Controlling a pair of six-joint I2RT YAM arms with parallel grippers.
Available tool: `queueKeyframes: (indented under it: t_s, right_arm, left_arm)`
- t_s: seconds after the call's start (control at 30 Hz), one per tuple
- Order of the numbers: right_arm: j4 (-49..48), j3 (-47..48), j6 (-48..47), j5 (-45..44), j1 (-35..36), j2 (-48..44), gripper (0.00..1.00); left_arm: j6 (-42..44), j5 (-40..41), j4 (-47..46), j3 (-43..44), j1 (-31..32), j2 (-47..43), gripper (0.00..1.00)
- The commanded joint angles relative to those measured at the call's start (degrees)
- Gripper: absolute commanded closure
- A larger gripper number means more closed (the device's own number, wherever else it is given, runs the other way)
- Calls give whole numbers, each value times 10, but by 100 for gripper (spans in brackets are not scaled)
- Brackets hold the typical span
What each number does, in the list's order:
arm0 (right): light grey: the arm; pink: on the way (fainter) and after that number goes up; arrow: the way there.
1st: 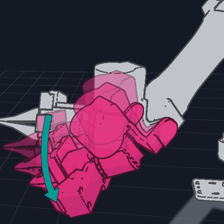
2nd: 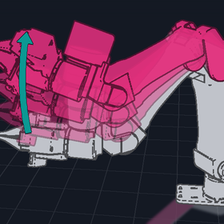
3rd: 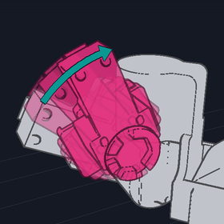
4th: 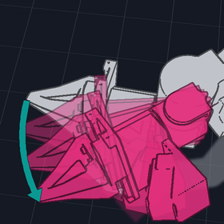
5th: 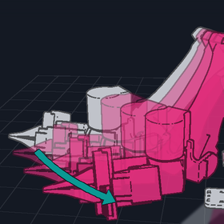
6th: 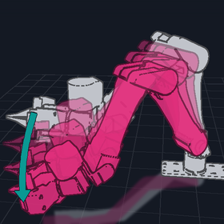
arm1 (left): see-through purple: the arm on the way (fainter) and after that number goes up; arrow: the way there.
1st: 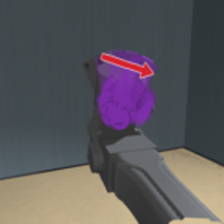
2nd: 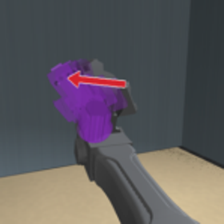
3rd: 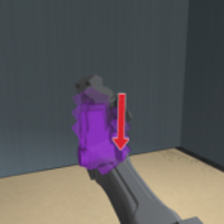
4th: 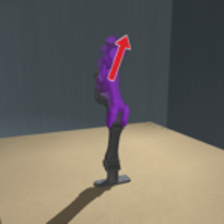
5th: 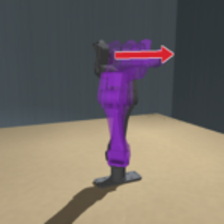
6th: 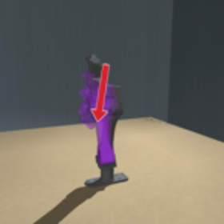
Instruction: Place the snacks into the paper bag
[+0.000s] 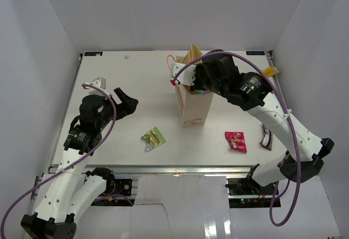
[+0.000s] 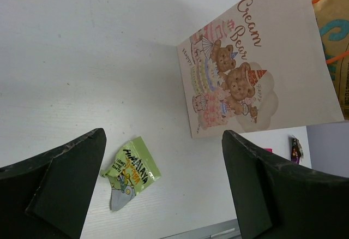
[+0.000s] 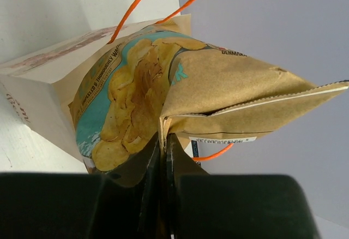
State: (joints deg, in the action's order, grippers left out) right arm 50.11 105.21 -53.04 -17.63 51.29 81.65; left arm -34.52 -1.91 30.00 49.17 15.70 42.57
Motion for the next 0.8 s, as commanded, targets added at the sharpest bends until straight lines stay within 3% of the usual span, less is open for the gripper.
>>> queueKeyframes:
  t_s: [0.0, 0.07, 0.1, 0.2, 0.27, 0.5, 0.7, 0.77]
  right_arm:
    - [-40, 5, -4, -10, 3, 8, 90]
    - [-48, 0, 6, -23, 3, 20, 80]
    - [-53, -3, 9, -30, 4, 26, 57]
    - [-58, 19, 24, -44, 3, 49, 15]
    - [-57, 65, 35, -33, 3, 63, 4]
    - [-41, 191, 96, 49, -42, 87, 2]
    - [-25, 177, 232, 269, -232, 59, 4]
    - [-21, 169, 245, 306, -281, 41, 5]
  left_arm:
    - [-1, -22, -6, -8, 0, 0, 2]
    - [-5, -30, -6, -14, 0, 5, 2]
    - [-9, -34, -4, -16, 0, 8, 2]
    - [-22, -51, 3, -24, 0, 28, 2]
    - [-30, -61, 8, -33, 0, 41, 2]
    - [-77, -101, 46, -56, 6, 146, 2]
    - [-122, -64, 72, -54, 59, 211, 4]
    - [-134, -35, 95, -37, 92, 255, 6]
